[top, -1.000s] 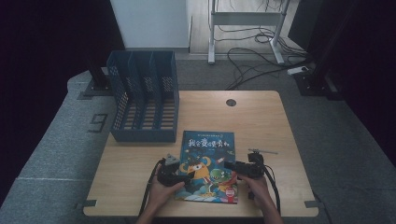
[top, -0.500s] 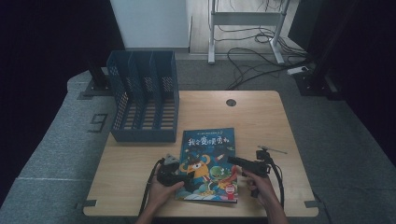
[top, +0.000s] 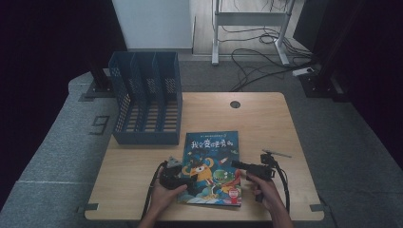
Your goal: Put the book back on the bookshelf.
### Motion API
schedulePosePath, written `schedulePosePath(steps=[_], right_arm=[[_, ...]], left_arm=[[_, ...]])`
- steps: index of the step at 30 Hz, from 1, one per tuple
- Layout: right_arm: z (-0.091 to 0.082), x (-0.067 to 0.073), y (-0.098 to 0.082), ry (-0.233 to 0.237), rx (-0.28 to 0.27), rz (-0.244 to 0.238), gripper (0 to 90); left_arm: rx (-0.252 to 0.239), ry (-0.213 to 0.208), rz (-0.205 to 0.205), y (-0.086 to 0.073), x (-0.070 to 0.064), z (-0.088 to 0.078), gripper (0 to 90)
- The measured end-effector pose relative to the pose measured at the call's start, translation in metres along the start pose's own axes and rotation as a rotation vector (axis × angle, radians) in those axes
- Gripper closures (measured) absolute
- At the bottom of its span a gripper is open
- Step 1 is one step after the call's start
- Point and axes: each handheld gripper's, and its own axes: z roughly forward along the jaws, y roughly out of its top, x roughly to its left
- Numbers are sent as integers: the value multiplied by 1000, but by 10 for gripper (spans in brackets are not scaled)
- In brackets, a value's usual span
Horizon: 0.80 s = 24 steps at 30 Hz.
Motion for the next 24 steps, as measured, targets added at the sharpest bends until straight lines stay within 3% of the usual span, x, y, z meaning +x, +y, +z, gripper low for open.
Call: schedulePosePath(steps=[13, 15, 16, 19, 22, 24], right_arm=[[1, -1, -1, 4, 41, -9, 335], [6, -1, -3, 85, 86, 16, 353], [12, 4, -5, 30, 78, -15, 356], [16, 8, -6, 8, 65, -41, 357], [19, 7, -5, -50, 41, -108, 358], [21, 4, -4, -64, 30, -131, 360]], left_arm=[[0, 1, -2, 0, 1, 0, 189], [-6, -11, -15, 0, 2, -1, 184], [-4, -9, -12, 0, 3, -1, 189], [-5, -13, -11, 0, 3, -1, 189], [-4, -9, -5, 0, 3, -1, 191], [-3, -10, -5, 0, 3, -1, 191]])
